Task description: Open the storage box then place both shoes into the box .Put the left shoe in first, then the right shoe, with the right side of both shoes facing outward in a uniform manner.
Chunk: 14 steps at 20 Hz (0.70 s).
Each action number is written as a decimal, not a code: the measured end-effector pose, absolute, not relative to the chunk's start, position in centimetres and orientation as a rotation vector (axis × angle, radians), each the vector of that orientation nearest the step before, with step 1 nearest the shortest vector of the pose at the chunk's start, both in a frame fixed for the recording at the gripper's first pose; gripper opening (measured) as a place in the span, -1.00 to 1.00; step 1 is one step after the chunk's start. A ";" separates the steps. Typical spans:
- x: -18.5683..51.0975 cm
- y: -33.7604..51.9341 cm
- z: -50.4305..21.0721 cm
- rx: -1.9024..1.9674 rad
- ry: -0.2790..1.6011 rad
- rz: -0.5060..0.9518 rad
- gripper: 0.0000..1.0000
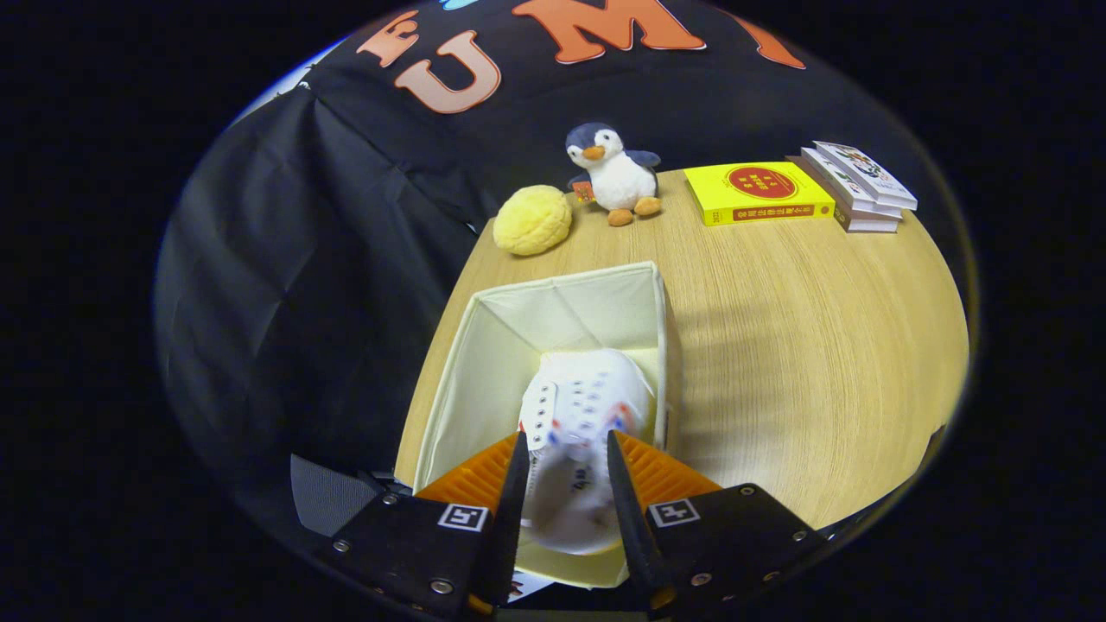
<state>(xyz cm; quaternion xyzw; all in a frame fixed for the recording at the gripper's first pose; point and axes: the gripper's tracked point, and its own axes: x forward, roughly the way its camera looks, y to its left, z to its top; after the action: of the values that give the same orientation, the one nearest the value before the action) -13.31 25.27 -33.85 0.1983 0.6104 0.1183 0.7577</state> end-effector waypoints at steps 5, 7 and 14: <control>-11.2 21.4 -32.2 0.371 1.204 0.260 0.21; -11.1 19.2 -32.0 0.343 1.163 0.256 0.31; -9.6 11.0 -28.8 0.281 0.999 0.201 0.53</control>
<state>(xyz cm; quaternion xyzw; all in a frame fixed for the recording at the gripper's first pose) -9.63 10.97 -28.83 0.1341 0.4764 0.0957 0.8637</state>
